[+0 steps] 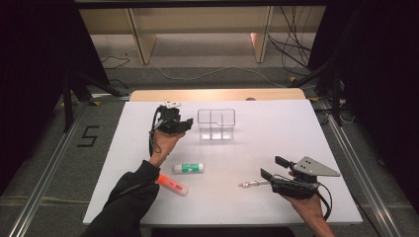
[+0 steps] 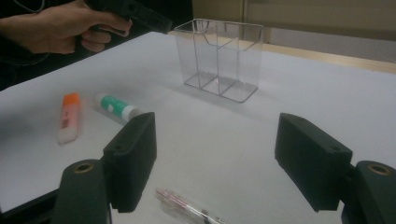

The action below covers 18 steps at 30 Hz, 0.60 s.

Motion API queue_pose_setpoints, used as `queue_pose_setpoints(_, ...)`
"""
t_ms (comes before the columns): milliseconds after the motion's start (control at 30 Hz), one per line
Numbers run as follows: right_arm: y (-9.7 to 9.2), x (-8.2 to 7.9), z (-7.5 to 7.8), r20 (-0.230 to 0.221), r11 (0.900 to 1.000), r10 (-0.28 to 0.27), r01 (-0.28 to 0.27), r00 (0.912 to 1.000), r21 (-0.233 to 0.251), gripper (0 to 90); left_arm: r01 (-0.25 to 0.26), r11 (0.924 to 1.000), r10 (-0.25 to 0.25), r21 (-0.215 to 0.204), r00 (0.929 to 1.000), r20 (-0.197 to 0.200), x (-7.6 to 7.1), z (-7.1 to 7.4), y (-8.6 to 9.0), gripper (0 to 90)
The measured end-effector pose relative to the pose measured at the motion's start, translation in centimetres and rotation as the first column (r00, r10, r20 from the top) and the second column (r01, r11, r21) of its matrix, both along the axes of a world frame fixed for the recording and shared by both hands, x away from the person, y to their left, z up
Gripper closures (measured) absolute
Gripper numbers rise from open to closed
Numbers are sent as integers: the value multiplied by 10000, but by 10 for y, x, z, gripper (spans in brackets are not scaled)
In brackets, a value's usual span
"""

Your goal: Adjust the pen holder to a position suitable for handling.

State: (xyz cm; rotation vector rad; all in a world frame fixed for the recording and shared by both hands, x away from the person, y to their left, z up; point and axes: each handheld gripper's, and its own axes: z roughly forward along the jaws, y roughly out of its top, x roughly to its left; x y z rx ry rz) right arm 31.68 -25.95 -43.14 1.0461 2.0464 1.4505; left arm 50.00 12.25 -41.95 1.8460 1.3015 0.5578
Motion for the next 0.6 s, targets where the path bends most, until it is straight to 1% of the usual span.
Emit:
queue_pose_setpoints(67,0,0,0,-29,10000,-22,22,10000,17,303,55,9999,-55,145,10000,14,-4,4,2,402)
queue_pose_setpoints(133,0,0,0,9,10000,-29,29,10000,1,303,-78,10000,78,24,9999,64,-8,6,2,370)
queue_pose_setpoints(167,0,0,0,12,10000,-17,17,10000,8,303,-7,10000,7,78,10000,-4,-11,8,3,361)
queue_pose_setpoints(233,0,0,0,21,10000,2,-2,10000,-9,302,-28,10000,27,65,10000,91,-15,10,3,341)
queue_pose_setpoints(267,0,0,0,10,10000,7,-7,10000,-18,302,75,9998,-75,159,10000,31,-18,11,5,337)
queue_pose_setpoints(333,0,0,0,-2,10000,20,-20,10000,2,303,104,9998,-105,143,9999,67,-22,13,5,322)
queue_pose_setpoints(367,0,-1,0,-19,10000,3,-3,10000,-11,302,194,9996,-195,223,9998,42,-25,14,6,314)
queue_pose_setpoints(533,0,0,0,-77,10000,-1,0,10000,-35,302,208,9996,-211,194,9996,170,-36,18,7,289)
queue_pose_setpoints(567,0,0,0,-89,10000,2,-2,10000,-45,302,293,9993,-296,249,9995,148,-38,19,8,285)
queue_pose_setpoints(600,0,0,0,-78,10000,29,-30,10000,-53,302,267,9995,-270,161,9994,209,-40,19,8,280)
